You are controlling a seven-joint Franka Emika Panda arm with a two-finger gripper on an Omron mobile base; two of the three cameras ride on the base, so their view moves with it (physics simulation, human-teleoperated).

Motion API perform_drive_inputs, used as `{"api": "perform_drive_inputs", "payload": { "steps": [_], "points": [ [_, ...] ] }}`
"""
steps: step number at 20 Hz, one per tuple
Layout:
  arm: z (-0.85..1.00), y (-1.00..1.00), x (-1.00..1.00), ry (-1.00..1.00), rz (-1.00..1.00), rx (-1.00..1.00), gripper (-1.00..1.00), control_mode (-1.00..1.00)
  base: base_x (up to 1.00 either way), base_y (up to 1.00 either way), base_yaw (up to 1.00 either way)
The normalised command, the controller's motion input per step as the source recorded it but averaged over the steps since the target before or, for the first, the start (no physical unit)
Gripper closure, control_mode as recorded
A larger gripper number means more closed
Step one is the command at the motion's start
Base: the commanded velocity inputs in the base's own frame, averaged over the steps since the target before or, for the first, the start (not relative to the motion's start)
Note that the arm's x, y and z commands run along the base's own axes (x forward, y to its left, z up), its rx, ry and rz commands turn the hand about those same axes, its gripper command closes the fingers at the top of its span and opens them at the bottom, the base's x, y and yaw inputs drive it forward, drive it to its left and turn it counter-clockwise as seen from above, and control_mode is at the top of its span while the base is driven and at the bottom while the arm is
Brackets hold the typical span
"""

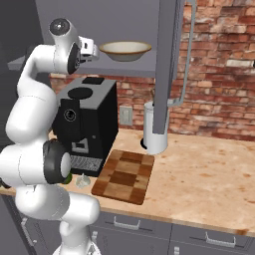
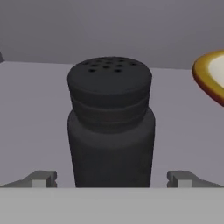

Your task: Open the cabinet. Place the bowl and condiment on the counter. Then place the lime and garlic on the cutting board.

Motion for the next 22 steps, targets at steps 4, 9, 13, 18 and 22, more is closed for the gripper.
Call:
{"api": "perform_drive_inputs", "payload": {
  "steps": [4, 9, 13, 18, 22],
  "points": [
    [0.0, 0.0, 0.23, 0.0, 0.0, 0.0, -1.0, -1.0, 0.0, 0.0, 0.0],
    [0.0, 0.0, 0.2, 0.0, 0.0, 0.0, -1.0, -1.0, 0.0, 0.0, 0.0],
    [0.0, 0.03, 0.2, 0.0, 0.0, 0.0, 1.0, -1.0, 0.0, 0.0, 0.0],
    [0.0, 0.0, 0.13, 0.0, 0.0, 0.0, 1.0, -1.0, 0.0, 0.0, 0.0],
    [0.0, 0.0, 0.03, 0.0, 0.0, 0.02, 1.0, -1.0, 0.0, 0.0, 0.0]
  ]
}}
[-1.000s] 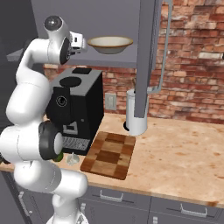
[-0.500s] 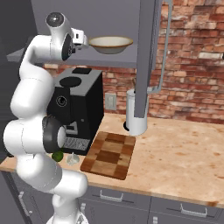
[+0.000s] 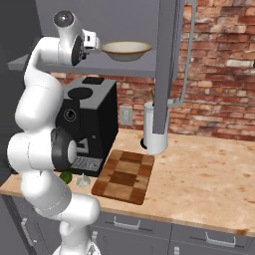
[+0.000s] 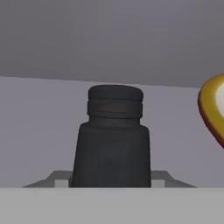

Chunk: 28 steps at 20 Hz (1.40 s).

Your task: Open the cabinet. Place the bowl and condiment on the counter. Then place the lime and garlic on the cutting board.

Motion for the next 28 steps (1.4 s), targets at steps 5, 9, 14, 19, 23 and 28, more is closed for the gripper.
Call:
{"api": "perform_drive_inputs", "payload": {
  "steps": [5, 9, 14, 19, 23, 28],
  "points": [
    [-0.03, 0.0, -0.64, 0.0, 0.0, 0.06, 1.0, -1.0, 0.0, 0.0, 0.0],
    [-0.04, 0.0, -0.99, 0.0, 0.0, 0.05, 1.0, -1.0, 0.0, 0.0, 0.0],
    [0.0, 0.0, -1.0, -0.05, 0.0, 0.05, 1.0, -1.0, 0.0, 0.0, 0.0],
    [0.0, 0.0, -1.0, -0.13, 0.0, 0.09, 1.0, -1.0, 0.0, 0.0, 0.0],
    [0.0, -0.11, -1.0, -0.25, 0.0, 0.07, 1.0, -1.0, 0.0, 0.0, 0.0],
    [0.0, -0.29, -1.0, -0.34, 0.01, 0.06, 1.0, -1.0, 0.0, 0.0, 0.0]
  ]
}}
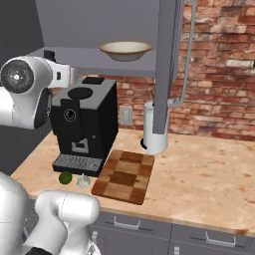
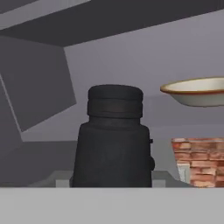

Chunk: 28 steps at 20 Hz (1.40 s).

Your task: Open the cabinet. Place the bowl and condiment on the counter. Then place the lime and garlic on the cutting board.

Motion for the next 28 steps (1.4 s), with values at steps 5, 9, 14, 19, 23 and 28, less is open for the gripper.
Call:
{"api": "perform_drive_inputs", "payload": {
  "steps": [5, 9, 14, 19, 23, 28],
  "points": [
    [0.0, -0.32, -0.79, -0.25, 0.04, 0.02, 1.0, -1.0, 0.0, 0.0, 0.0],
    [0.0, -0.23, -0.45, -0.16, 0.03, 0.0, 1.0, -1.0, 0.0, 0.0, 0.0],
    [-0.02, 0.0, -0.25, -0.06, 0.03, 0.0, 1.0, -1.0, 0.0, 0.0, 0.0],
    [-0.1, -0.04, -0.16, -0.01, 0.06, 0.0, 1.0, -1.0, 0.0, 0.0, 0.0],
    [-0.1, -0.2, -0.16, 0.0, 0.09, 0.0, 1.0, -1.0, 0.0, 0.0, 0.0],
    [-0.17, -0.22, -0.12, -0.01, 0.08, 0.0, 1.0, -1.0, 0.0, 0.0, 0.0]
  ]
}}
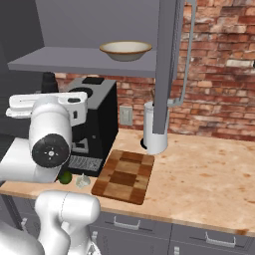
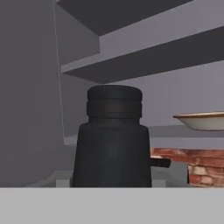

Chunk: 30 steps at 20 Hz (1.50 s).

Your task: Open the cabinet. Place the bowl and condiment on the counter. Then place the lime and garlic on the cutting board.

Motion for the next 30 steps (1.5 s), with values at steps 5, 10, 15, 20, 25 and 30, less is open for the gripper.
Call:
{"api": "perform_drive_inputs", "payload": {
  "steps": [5, 10, 15, 20, 25, 30],
  "points": [
    [-0.34, -0.12, -0.15, -0.01, 0.06, 0.0, 1.0, -1.0, 0.0, 0.0, 0.0],
    [-0.58, -0.03, -0.48, 0.0, 0.02, 0.0, 1.0, -1.0, 0.0, 0.0, 0.0],
    [-0.66, 0.0, -0.82, -0.03, 0.01, 0.0, 1.0, -1.0, 0.0, 0.0, 0.0],
    [-0.67, 0.0, -0.97, -0.09, 0.0, 0.02, 1.0, -1.0, 0.0, 0.0, 0.0],
    [-0.59, 0.0, -0.46, -0.09, 0.0, 0.01, 1.0, -1.0, 0.0, 0.0, 0.0],
    [-0.43, 0.0, 0.1, -0.08, 0.01, 0.0, 1.0, -1.0, 0.0, 0.0, 0.0]
  ]
}}
